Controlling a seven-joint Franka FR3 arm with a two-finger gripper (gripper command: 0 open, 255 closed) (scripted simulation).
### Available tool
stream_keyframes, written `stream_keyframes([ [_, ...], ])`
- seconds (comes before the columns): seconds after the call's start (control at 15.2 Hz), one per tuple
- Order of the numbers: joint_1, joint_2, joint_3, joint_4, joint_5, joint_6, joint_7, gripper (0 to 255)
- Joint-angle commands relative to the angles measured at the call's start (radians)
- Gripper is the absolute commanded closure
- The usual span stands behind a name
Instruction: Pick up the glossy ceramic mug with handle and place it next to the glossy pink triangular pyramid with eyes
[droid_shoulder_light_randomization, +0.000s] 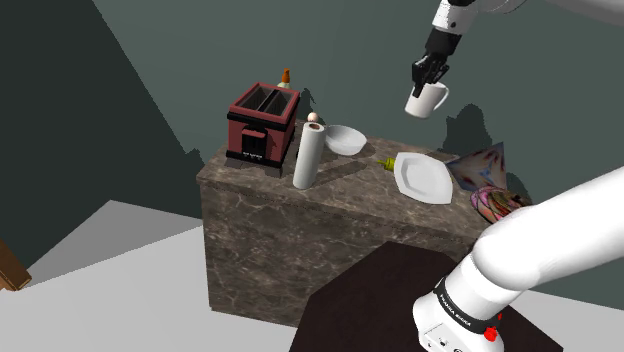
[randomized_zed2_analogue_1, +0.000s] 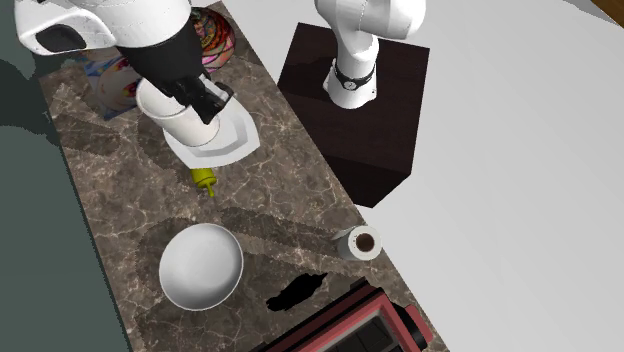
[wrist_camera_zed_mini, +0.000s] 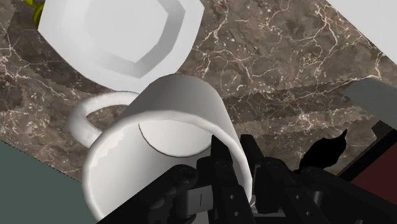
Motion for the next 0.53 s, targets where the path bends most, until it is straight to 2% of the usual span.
stream_keyframes([
  [0.0,-0.012,0.034,-0.036,0.034,-0.001,0.004,-0.051,255],
  [0.46,-0.06,0.186,-0.163,0.188,0.028,0.012,-0.236,255],
])
